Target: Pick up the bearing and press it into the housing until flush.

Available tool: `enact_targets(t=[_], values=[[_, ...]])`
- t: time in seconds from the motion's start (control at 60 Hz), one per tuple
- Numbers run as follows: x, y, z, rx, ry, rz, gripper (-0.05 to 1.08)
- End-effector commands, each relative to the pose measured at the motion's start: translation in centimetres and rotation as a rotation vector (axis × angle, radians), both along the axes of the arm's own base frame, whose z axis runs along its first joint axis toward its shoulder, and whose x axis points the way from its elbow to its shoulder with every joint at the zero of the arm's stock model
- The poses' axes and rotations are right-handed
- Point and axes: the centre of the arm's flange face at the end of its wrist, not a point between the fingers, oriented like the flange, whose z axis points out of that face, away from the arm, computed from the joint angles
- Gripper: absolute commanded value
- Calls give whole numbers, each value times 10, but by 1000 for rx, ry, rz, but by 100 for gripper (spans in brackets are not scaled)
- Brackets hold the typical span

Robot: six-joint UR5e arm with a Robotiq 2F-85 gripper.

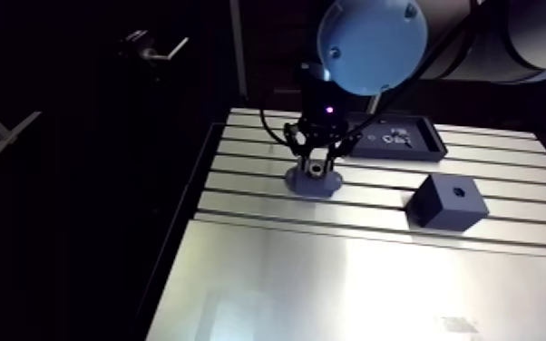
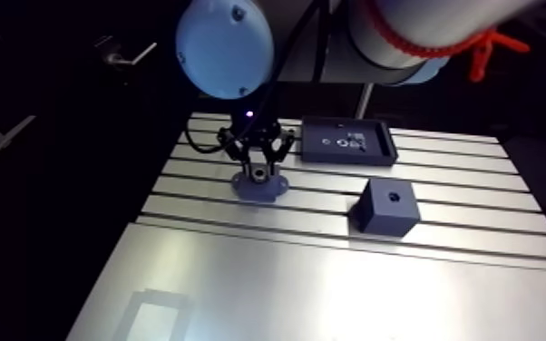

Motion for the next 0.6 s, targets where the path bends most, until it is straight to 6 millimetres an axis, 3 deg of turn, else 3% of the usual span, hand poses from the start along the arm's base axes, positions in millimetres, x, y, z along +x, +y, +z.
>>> enact_targets(t=[0.017,0.6], values=[[-1,-1,0,0,1,3,60],[-1,0,-5,0,-8,3,60]])
